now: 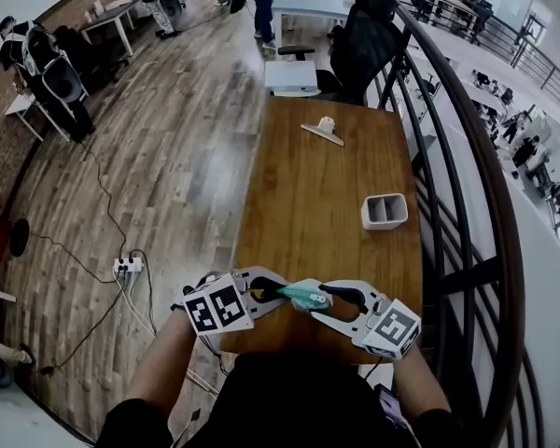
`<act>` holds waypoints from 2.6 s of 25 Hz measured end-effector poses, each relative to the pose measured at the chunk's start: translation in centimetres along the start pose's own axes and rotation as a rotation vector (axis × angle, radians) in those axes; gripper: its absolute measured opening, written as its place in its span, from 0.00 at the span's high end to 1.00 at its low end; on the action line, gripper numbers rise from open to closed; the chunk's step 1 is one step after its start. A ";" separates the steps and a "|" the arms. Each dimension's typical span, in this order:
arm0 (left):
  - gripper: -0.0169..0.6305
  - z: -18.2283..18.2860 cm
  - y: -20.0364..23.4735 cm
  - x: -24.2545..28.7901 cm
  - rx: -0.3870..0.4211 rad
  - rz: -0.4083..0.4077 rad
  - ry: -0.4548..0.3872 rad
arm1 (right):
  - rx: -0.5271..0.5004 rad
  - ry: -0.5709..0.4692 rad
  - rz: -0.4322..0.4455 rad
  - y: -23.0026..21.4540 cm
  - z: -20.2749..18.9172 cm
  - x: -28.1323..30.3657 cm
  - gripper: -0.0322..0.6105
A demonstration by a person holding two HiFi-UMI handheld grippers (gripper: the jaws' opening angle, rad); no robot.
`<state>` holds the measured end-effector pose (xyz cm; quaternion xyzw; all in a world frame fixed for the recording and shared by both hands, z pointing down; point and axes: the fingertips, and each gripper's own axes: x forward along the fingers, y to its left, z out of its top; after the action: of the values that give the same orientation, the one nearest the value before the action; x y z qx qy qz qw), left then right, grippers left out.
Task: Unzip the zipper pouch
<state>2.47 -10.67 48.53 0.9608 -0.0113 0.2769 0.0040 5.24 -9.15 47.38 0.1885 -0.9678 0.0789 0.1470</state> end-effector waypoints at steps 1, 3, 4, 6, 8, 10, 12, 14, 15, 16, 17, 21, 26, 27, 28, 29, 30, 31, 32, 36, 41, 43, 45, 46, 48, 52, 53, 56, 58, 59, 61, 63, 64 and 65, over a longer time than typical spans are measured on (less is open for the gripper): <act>0.94 -0.1 0.0 -0.1 -0.005 0.002 -0.001 | 0.020 -0.007 0.003 0.0 0.0 0.1 0.67; 0.94 -0.3 0.0 -0.1 -0.015 0.003 -0.003 | 0.025 -0.006 0.008 0.1 -0.3 0.2 0.72; 0.94 -0.3 0.0 -0.2 -0.021 0.001 -0.005 | 0.013 0.003 0.009 0.2 -0.5 0.4 0.73; 0.94 -0.3 0.1 -0.2 -0.027 0.001 -0.009 | -0.026 0.021 0.011 0.2 -0.9 0.6 0.79; 0.94 -0.4 0.2 -0.1 -0.023 0.007 -0.004 | -0.043 0.025 0.015 0.2 -1.0 0.7 0.85; 0.94 -0.8 0.3 -0.1 -0.015 0.010 0.009 | -0.049 0.026 0.017 0.2 -0.9 0.7 0.86; 0.94 -1.1 0.3 -0.2 -0.011 0.009 0.021 | -0.064 0.033 0.014 0.3 -0.7 0.5 0.86; 0.94 -1.3 0.4 -0.1 -0.009 0.010 0.026 | -0.079 0.040 0.010 0.3 -0.4 0.5 0.87; 0.93 -1.4 0.4 -0.1 -0.012 0.010 0.024 | -0.084 0.042 0.007 0.2 -0.4 0.5 0.87; 0.90 -1.4 0.5 -0.2 -0.022 0.008 0.017 | -0.087 0.044 0.003 0.1 -0.3 0.4 0.87; 0.86 -1.2 0.5 -0.3 -0.036 0.005 0.007 | -0.091 0.046 0.000 0.1 -0.4 0.4 0.87; 0.75 -0.3 1.0 -1.0 -0.062 0.031 -0.042 | -0.076 0.055 -0.007 -0.1 -0.6 0.1 0.87; 0.74 1.9 1.0 -1.7 -0.021 0.060 -0.101 | -0.079 0.078 -0.016 -0.5 -0.8 -0.1 0.87; 0.74 2.5 0.8 -1.8 -0.008 0.058 -0.113 | -0.091 0.085 -0.015 -0.5 -0.9 0.0 0.87; 0.74 3.0 0.6 -1.8 0.008 0.056 -0.120 | -0.097 0.090 -0.015 -0.5 -1.0 0.0 0.87; 0.76 3.5 0.3 -1.7 0.024 0.054 -0.124 | -0.098 0.091 -0.016 -0.5 -1.0 0.0 0.87; 0.78 3.9 0.2 -1.5 0.037 0.052 -0.127 | -0.097 0.092 -0.019 -0.5 -1.1 0.0 0.87; 0.81 4.3 0.0 -1.3 0.044 0.048 -0.128 | -0.094 0.094 -0.024 -0.6 -1.3 -0.1 0.87; 0.82 4.7 -0.2 -1.1 0.041 0.042 -0.131 | -0.092 0.097 -0.031 -0.7 -1.4 -0.1 0.87; 0.82 5.5 -0.2 -0.6 -0.093 0.045 -0.144 | -0.080 0.112 -0.093 -1.1 -1.5 0.0 0.88; 0.80 5.2 0.6 0.0 -0.350 0.121 -0.127 | -0.081 0.120 -0.161 -2.2 -1.3 -0.1 0.88; 0.76 5.1 0.6 0.6 -0.422 0.110 -0.129 | -0.082 0.126 -0.170 -2.5 -1.4 -0.1 0.88; 0.72 4.9 0.8 1.0 -0.462 0.112 -0.123 | -0.113 0.144 -0.169 -2.6 -1.7 0.0 0.88; 0.72 4.8 1.0 1.1 -0.476 0.118 -0.119 | -0.127 0.155 -0.172 -2.7 -1.7 0.1 0.88; 0.72 4.6 1.3 1.3 -0.506 0.125 -0.112 | -0.150 0.174 -0.184 -2.8 -1.8 0.2 0.88; 0.72 4.2 1.7 1.4 -0.592 0.119 -0.104 | -0.240 0.231 -0.203 -2.9 -2.2 0.6 0.88; 0.72 4.1 1.8 1.4 -0.612 0.116 -0.105 | -0.260 0.244 -0.205 -2.9 -2.2 0.7 0.88; 0.72 3.7 2.1 1.5 -0.649 0.117 -0.110 | -0.282 0.265 -0.208 -2.9 -2.3 0.9 0.88; 0.72 3.5 2.2 1.6 -0.658 0.123 -0.104 | -0.296 0.278 -0.211 -2.9 -2.5 1.0 0.88; 0.72 3.4 2.3 1.6 -0.662 0.128 -0.099 | -0.308 0.286 -0.213 -2.9 -2.6 1.1 0.88; 0.72 3.2 2.5 1.6 -0.671 0.141 -0.092 | -0.331 0.300 -0.216 -2.8 -2.6 1.2 0.88; 0.76 3.0 2.7 1.5 -0.682 0.151 -0.095 | -0.333 0.302 -0.216 -2.7 -2.6 1.3 0.88; 0.78 3.0 2.6 1.4 -0.690 0.149 -0.100 | -0.327 0.299 -0.215 -2.7 -2.6 1.2 0.88; 0.78 2.9 2.6 1.3 -0.699 0.144 -0.104 | -0.322 0.296 -0.214 -2.7 -2.5 1.2 0.88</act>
<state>5.03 -13.33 46.73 0.9110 -0.1729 0.2065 0.3122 5.90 -11.52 50.41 0.2505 -0.9102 -0.0658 0.3231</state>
